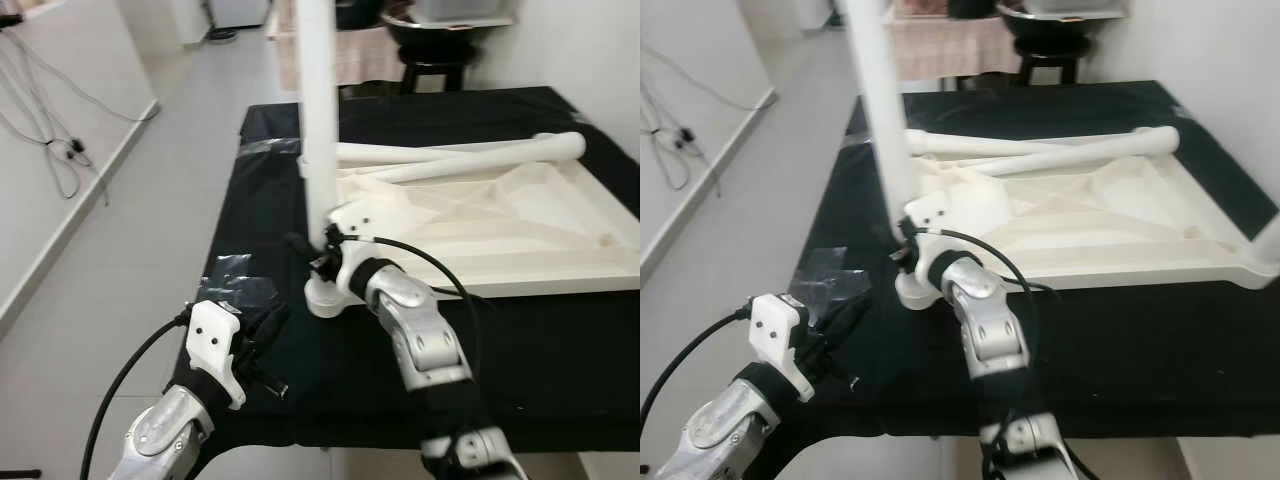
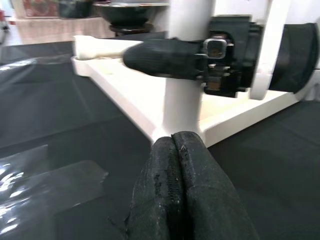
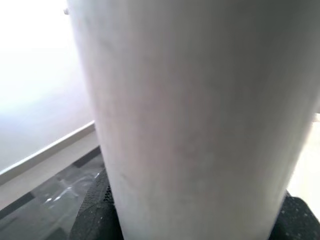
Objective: Building children table
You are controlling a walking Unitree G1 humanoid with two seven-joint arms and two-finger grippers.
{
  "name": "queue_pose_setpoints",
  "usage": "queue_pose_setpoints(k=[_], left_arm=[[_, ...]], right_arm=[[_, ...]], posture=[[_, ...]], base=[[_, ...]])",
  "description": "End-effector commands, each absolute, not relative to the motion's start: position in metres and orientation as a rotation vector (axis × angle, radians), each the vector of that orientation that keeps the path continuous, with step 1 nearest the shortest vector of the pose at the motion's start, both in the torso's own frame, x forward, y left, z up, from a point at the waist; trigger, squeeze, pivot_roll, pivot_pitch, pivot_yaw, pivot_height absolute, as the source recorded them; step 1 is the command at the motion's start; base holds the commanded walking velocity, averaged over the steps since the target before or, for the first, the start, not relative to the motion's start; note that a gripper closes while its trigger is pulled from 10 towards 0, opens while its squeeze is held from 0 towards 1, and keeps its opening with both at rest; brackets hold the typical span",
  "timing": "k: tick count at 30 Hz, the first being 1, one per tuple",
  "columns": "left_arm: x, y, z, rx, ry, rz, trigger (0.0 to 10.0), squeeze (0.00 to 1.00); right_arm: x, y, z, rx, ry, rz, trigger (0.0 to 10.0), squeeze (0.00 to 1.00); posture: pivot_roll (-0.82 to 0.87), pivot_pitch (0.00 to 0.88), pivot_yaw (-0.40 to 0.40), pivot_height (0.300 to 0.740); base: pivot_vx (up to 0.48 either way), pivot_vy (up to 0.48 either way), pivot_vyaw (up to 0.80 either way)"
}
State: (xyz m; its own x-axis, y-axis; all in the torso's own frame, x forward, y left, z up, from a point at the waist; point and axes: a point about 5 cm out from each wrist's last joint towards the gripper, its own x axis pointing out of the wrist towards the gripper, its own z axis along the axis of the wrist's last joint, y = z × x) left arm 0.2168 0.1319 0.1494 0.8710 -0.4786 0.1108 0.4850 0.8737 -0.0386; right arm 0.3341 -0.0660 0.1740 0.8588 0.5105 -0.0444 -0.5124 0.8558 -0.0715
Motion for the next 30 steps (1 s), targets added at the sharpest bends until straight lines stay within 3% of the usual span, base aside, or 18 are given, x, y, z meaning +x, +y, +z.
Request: queue_pose_setpoints(k=[1, 5, 6, 8, 9, 16, 17, 22, 25, 29, 30], left_arm=[[0.217, 0.133, 0.146, -0.070, -0.080, -0.519, 10.0, 0.00], [0.218, 0.132, 0.146, -0.070, -0.080, -0.522, 10.0, 0.00], [0.218, 0.132, 0.146, -0.067, -0.082, -0.518, 10.0, 0.00], [0.218, 0.132, 0.146, -0.067, -0.082, -0.518, 10.0, 0.00], [0.219, 0.132, 0.146, -0.065, -0.085, -0.512, 10.0, 0.00], [0.219, 0.131, 0.146, -0.069, -0.086, -0.510, 10.0, 0.00], [0.219, 0.130, 0.146, -0.072, -0.086, -0.512, 10.0, 0.00], [0.220, 0.130, 0.146, -0.072, -0.087, -0.511, 10.0, 0.00], [0.219, 0.130, 0.146, -0.068, -0.086, -0.509, 10.0, 0.00], [0.219, 0.131, 0.145, -0.064, -0.084, -0.509, 10.0, 0.00], [0.218, 0.131, 0.145, -0.062, -0.081, -0.511, 10.0, 0.00]], right_arm=[[0.336, -0.071, 0.151, -0.079, 0.129, 0.462, 0.0, 0.00], [0.339, -0.070, 0.151, -0.080, 0.127, 0.471, 0.0, 0.00], [0.341, -0.066, 0.152, -0.081, 0.135, 0.490, 6.6, 0.00], [0.341, -0.066, 0.152, -0.081, 0.135, 0.490, 6.6, 0.00], [0.343, -0.062, 0.156, -0.067, 0.131, 0.545, 10.0, 1.00], [0.347, -0.051, 0.174, -0.056, 0.100, 0.728, 10.0, 1.00], [0.346, -0.041, 0.190, -0.038, 0.031, 0.981, 10.0, 0.00], [0.342, -0.039, 0.199, -0.040, -0.004, 1.150, 10.0, 0.00], [0.345, -0.042, 0.194, -0.128, 0.018, 1.340, 10.0, 0.00], [0.350, -0.044, 0.187, -0.137, 0.065, 1.392, 10.0, 0.00], [0.353, -0.045, 0.185, -0.130, 0.093, 1.391, 6.7, 0.00]], posture=[[-0.07, 0.095, 0.024, 0.740], [-0.07, 0.095, 0.024, 0.740], [-0.07, 0.095, 0.026, 0.740], [-0.07, 0.095, 0.026, 0.740], [-0.07, 0.092, 0.024, 0.740], [-0.07, 0.090, 0.021, 0.740], [-0.07, 0.086, 0.017, 0.740], [-0.06, 0.081, 0.016, 0.740], [-0.04, 0.073, 0.018, 0.740], [-0.03, 0.071, 0.023, 0.740], [-0.02, 0.068, 0.024, 0.740]], base=[[0.000, 0.000, 0.00], [0.000, 0.000, 0.00], [0.000, 0.000, 0.00], [0.000, 0.000, 0.00], [0.000, 0.000, 0.00], [0.000, 0.000, 0.00], [0.000, 0.000, 0.00], [0.000, 0.000, 0.00], [0.000, 0.000, 0.00], [0.000, 0.000, 0.00], [0.000, 0.000, 0.00]])
